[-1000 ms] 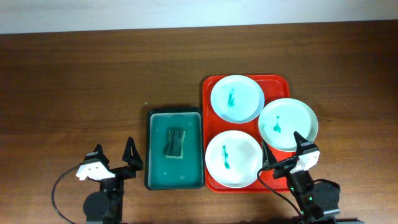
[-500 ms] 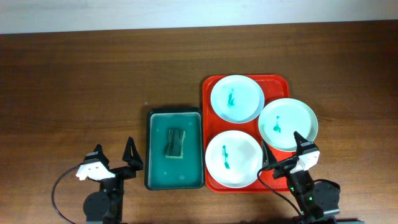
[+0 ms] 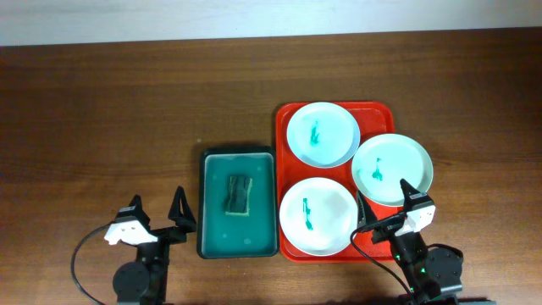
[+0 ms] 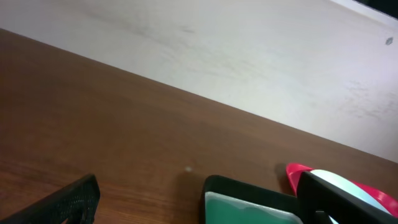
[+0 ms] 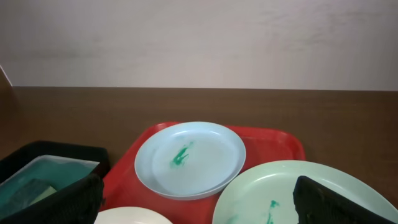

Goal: Clean dirty plates on tray and stack at the side

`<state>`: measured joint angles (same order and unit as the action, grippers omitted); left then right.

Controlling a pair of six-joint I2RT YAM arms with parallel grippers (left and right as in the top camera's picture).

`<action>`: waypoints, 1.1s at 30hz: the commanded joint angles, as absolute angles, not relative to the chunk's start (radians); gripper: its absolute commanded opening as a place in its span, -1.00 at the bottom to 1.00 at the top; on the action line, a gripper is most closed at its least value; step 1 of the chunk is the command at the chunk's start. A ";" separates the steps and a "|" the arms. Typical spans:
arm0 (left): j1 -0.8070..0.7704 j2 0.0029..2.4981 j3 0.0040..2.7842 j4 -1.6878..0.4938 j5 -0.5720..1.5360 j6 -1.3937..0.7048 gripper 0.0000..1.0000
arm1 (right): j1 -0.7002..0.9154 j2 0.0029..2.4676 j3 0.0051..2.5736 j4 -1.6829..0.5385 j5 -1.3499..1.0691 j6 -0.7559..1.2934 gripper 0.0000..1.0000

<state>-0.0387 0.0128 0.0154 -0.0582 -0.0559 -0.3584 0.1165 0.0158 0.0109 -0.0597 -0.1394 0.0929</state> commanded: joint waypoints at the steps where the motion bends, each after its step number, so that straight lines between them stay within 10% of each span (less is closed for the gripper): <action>1: -0.034 0.007 0.010 0.009 0.082 -0.344 0.99 | 0.110 0.008 0.006 -0.004 -0.146 0.085 0.96; 6: -0.034 0.075 0.206 -0.064 0.206 -0.343 0.98 | 0.110 0.020 0.223 -0.126 -0.306 0.069 0.96; 13: -0.035 0.935 1.109 -0.810 0.293 -0.297 0.98 | 0.110 0.617 1.082 -0.948 -0.329 0.029 0.96; 19: -0.035 1.309 1.399 -1.214 0.338 -0.297 0.99 | 0.110 0.880 1.206 -1.147 -0.302 0.164 0.97; 20: -0.047 1.328 1.399 -1.237 0.366 -0.231 0.45 | 0.110 0.931 1.170 -1.201 -0.257 0.247 0.90; 21: -0.068 1.334 1.399 -1.252 0.402 -0.160 0.32 | 0.111 0.978 1.121 -1.208 -0.260 0.249 0.63; 23: -0.158 1.333 1.398 -1.277 0.346 -0.088 0.52 | 0.111 1.090 1.019 -1.184 -0.261 0.249 0.31; 27: -0.331 1.368 1.288 -1.195 0.170 -0.213 0.47 | 0.111 1.191 0.989 -1.140 -0.282 0.249 0.30; 33: -0.501 1.629 1.066 -0.940 0.097 -0.374 -0.03 | 0.111 1.191 0.989 -1.137 -0.284 0.249 0.31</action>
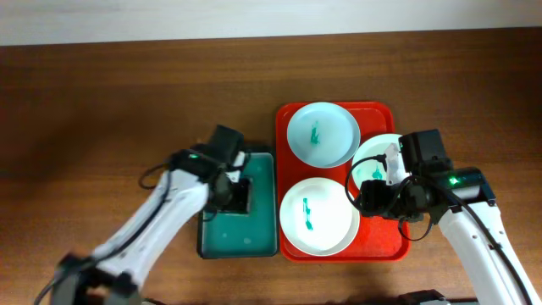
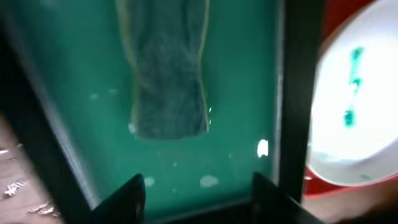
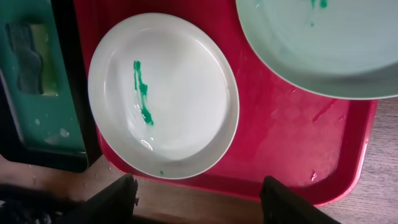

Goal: Clean dirty plates on tray and stack at the side

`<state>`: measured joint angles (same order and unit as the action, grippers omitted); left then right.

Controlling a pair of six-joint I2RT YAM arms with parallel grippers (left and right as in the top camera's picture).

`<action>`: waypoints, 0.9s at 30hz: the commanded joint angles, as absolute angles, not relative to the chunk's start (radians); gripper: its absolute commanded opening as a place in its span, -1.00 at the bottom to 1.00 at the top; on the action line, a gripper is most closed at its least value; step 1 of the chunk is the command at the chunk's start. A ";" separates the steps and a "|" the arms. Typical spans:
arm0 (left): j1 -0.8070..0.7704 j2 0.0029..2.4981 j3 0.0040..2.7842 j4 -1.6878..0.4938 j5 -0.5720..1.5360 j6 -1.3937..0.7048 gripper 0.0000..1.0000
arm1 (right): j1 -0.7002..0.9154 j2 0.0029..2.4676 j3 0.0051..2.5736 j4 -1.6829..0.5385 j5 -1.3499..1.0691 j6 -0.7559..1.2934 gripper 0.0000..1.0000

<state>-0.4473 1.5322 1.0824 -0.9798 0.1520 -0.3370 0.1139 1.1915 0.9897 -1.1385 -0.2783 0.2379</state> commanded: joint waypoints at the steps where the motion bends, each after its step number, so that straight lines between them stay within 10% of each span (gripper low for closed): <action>1: -0.520 1.691 1.065 -0.928 0.041 -0.381 -0.16 | 0.111 1.191 0.989 -1.137 -0.284 0.249 0.31; 4: -0.521 1.835 1.065 -0.867 0.014 -0.423 -0.28 | 0.111 1.191 0.989 -1.138 -0.284 0.249 0.31; 6: -0.521 1.863 1.066 -0.843 0.068 -0.423 -1.00 | 0.111 1.191 0.989 -1.141 -0.284 0.249 0.31; 9: -0.521 1.826 1.122 -0.897 0.145 -0.423 -0.98 | 0.111 1.191 0.989 -1.148 -0.284 0.249 0.31; 13: -0.521 1.729 1.251 -1.011 0.056 -0.395 0.31 | 0.111 1.191 0.989 -1.148 -0.284 0.249 0.31; 20: -0.525 1.890 1.214 -0.751 -0.009 -0.261 -0.05 | 0.111 1.191 0.989 -1.147 -0.284 0.249 0.32; 21: -0.525 1.942 1.214 -0.750 0.031 -0.229 -0.67 | 0.111 1.191 0.989 -1.147 -0.284 0.249 0.32; 23: -0.522 1.958 1.214 -0.756 0.031 -0.229 -1.00 | 0.111 1.191 0.989 -1.148 -0.284 0.249 0.32; 26: -0.487 1.946 1.330 -0.897 0.031 -0.229 -1.00 | 0.111 1.191 0.989 -1.148 -0.284 0.249 0.31; 27: -0.474 1.943 1.396 -0.961 0.031 -0.229 -0.54 | 0.111 1.191 0.989 -1.148 -0.284 0.249 0.32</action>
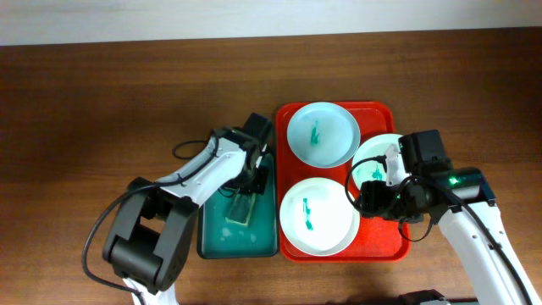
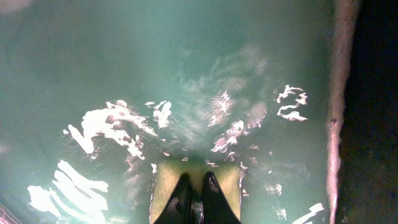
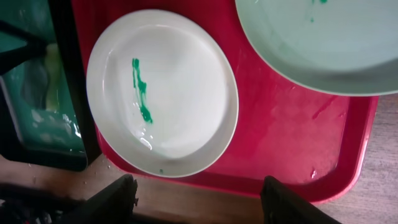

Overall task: Clean dirty plates on tray and stack at the side
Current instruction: 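Lift the sponge with the left gripper and bring it onto the lower plate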

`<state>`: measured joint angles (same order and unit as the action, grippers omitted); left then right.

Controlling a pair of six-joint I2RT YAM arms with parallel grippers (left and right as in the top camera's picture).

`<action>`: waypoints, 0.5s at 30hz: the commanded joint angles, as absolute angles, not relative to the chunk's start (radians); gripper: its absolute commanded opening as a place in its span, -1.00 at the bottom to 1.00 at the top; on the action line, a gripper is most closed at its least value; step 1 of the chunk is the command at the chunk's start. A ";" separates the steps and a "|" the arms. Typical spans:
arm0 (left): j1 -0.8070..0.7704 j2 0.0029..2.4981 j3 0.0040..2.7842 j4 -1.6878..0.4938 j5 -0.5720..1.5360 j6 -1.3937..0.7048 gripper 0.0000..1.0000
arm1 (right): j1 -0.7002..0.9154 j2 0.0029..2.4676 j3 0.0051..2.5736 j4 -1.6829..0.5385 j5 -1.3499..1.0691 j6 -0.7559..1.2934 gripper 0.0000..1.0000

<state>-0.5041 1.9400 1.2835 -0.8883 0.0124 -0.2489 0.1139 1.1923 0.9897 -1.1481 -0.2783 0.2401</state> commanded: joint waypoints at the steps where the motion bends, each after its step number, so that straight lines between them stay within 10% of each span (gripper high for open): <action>1: -0.463 1.938 1.457 -1.029 0.039 -0.229 -0.21 | 0.111 1.191 0.989 -1.148 -0.284 0.249 0.32; 2: -0.459 1.935 1.510 -1.103 0.058 -0.229 0.05 | 0.111 1.191 0.989 -1.148 -0.284 0.248 0.33; 10: -0.485 1.935 1.319 -1.155 0.109 -0.230 0.01 | 0.111 1.191 0.884 -1.166 -0.284 0.317 0.32; 15: -0.485 1.935 1.209 -0.981 0.110 -0.230 -1.00 | 0.111 1.191 0.825 -1.099 -0.283 0.320 0.03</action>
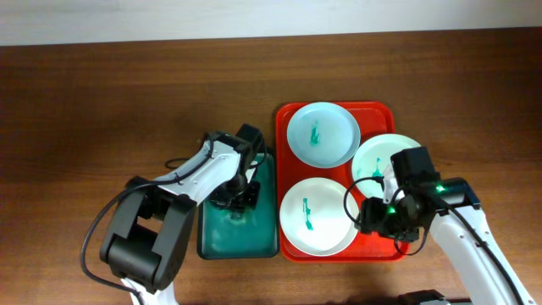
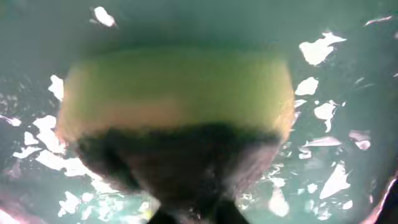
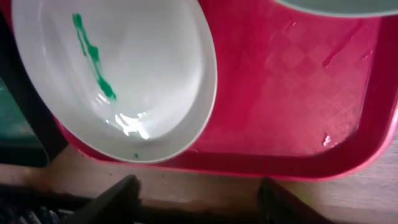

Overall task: Clean dirty plates on tray and stack at the side
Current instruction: 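Lift the sponge with the left gripper and bring it onto the lower plate, then scrub the plate with the sponge while the right gripper holds the rim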

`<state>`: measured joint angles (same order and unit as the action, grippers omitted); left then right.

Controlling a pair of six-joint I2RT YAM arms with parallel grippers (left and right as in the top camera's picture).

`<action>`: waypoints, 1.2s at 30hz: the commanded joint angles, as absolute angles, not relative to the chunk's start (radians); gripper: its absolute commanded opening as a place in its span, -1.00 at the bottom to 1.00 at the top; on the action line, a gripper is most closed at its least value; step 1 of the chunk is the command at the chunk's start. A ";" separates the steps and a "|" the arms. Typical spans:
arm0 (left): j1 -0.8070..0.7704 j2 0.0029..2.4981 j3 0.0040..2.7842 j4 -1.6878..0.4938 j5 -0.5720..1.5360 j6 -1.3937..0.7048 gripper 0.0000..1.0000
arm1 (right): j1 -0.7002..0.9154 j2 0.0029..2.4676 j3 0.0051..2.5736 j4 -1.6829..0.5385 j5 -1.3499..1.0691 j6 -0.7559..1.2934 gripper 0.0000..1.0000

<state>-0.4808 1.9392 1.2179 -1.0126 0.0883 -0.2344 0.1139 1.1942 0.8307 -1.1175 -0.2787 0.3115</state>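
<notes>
Three white plates with green smears lie on the red tray (image 1: 377,247): a far plate (image 1: 322,134), a right plate (image 1: 391,163) and a front plate (image 1: 316,216). The yellow-green sponge (image 2: 177,87), dark on one side, fills the left wrist view, and my left gripper (image 2: 189,214) is shut on it in the green water. From overhead the left gripper (image 1: 240,193) is down in the basin and hides the sponge. My right gripper (image 3: 199,199) is open, low over the tray's front rim, beside the front plate (image 3: 112,68).
The dark basin (image 1: 207,241) of green water stands against the tray's left side. Bare brown table (image 1: 102,110) stretches left and behind. The right arm reaches over the tray's front right corner (image 1: 398,254).
The left gripper, still shut on the sponge, sits nearer the basin's middle, and the sponge now fills its view. The right gripper is lower and closer to the tray's front rim.
Both arms were parked open at the table's front, with the sponge lying in the basin. Then the left gripper hung open over the sponge and the right over the front plate. Later the left was shut on the sponge in the water, and it still holds it.
</notes>
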 commanded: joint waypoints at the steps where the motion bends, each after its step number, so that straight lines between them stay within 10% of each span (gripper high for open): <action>1: -0.485 1.935 1.222 -0.994 0.110 -0.230 -1.00 | 0.111 1.191 0.812 -1.078 -0.283 0.320 -0.06; 15: -0.533 1.815 1.540 -1.169 0.271 -0.231 -1.00 | 0.111 1.755 0.776 -0.673 -0.332 0.312 -0.92; 31: -0.798 2.199 1.539 -0.876 0.513 -0.396 -1.00 | 0.111 1.631 0.791 -0.871 -0.096 0.401 -0.80; 36: -0.809 2.210 1.539 -0.928 0.258 -0.402 -1.00 | 0.111 1.631 0.791 -0.872 -0.096 0.398 -0.80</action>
